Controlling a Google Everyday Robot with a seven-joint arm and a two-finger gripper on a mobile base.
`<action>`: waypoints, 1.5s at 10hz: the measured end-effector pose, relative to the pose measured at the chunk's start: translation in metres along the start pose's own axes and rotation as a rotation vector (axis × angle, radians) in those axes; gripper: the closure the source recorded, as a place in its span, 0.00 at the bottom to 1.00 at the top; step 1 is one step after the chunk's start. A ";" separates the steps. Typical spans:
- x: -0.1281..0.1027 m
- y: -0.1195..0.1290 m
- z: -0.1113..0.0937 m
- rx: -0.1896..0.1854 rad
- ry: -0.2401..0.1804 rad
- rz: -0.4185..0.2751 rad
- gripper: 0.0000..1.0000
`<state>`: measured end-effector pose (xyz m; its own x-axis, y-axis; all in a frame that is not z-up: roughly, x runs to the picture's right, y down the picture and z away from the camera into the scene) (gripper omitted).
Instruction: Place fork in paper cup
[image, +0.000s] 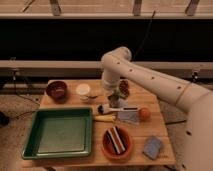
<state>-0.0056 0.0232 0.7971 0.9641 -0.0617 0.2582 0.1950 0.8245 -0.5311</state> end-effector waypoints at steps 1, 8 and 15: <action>-0.010 -0.019 0.004 0.007 0.001 -0.016 1.00; -0.088 -0.077 0.029 0.027 0.004 -0.148 1.00; -0.098 -0.090 0.069 -0.020 0.030 -0.141 0.54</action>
<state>-0.1300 -0.0063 0.8748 0.9317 -0.1933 0.3075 0.3323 0.7953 -0.5070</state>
